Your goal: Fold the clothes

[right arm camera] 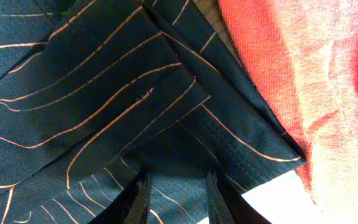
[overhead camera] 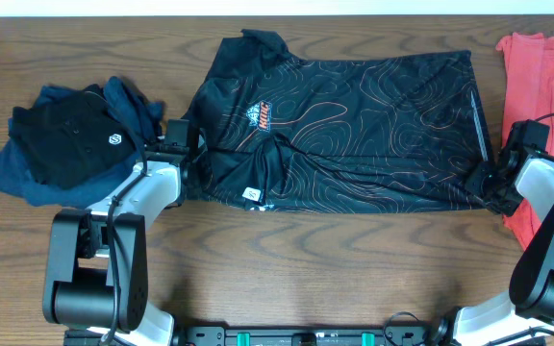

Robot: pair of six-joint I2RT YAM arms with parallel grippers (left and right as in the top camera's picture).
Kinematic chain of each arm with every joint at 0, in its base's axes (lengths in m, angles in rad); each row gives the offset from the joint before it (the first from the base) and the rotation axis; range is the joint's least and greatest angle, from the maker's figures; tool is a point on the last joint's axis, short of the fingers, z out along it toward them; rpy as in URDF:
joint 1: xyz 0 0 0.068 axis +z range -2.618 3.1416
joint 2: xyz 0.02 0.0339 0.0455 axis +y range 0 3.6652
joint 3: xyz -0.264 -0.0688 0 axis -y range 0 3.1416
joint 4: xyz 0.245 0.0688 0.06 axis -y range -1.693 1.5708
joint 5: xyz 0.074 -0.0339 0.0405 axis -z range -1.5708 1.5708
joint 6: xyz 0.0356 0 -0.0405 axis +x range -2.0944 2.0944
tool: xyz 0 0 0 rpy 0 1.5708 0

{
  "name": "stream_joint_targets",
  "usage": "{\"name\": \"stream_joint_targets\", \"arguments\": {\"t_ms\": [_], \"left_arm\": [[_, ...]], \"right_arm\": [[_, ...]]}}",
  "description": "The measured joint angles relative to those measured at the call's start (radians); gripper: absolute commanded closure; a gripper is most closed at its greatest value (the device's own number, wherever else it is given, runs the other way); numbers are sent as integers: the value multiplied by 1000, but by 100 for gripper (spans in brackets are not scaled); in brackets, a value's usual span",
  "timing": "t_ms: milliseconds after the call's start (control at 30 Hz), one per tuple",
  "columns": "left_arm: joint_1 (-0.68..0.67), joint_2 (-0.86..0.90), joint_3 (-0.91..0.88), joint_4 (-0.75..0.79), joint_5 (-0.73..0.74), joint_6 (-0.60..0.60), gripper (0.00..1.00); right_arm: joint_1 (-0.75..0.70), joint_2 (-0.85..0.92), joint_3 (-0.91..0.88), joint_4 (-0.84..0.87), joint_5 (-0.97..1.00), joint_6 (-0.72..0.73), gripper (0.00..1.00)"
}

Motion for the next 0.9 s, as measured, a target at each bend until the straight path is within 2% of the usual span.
{"name": "stream_joint_targets", "arguments": {"t_ms": [133, 300, 467, 567, 600, 633, 900], "left_arm": [[-4, -21, 0, -60, 0, 0, 93], [-24, -182, 18, -76, 35, 2, 83], [-48, -308, 47, -68, 166, -1, 83], [-58, -298, 48, -68, 251, -14, 83], [-60, -287, 47, -68, 269, -27, 77], [-61, -268, 45, -68, 284, -42, 76], [-61, -92, 31, 39, 346, -110, 76]], "right_arm": [[0, 0, 0, -1, 0, -3, 71], [0, 0, 0, -1, 0, -3, 71], [0, 0, 0, -1, 0, -3, 70], [0, 0, 0, -1, 0, -3, 70], [0, 0, 0, -2, 0, -3, 70], [0, 0, 0, -1, 0, -3, 70], [0, 0, 0, -2, 0, -3, 69]]}}
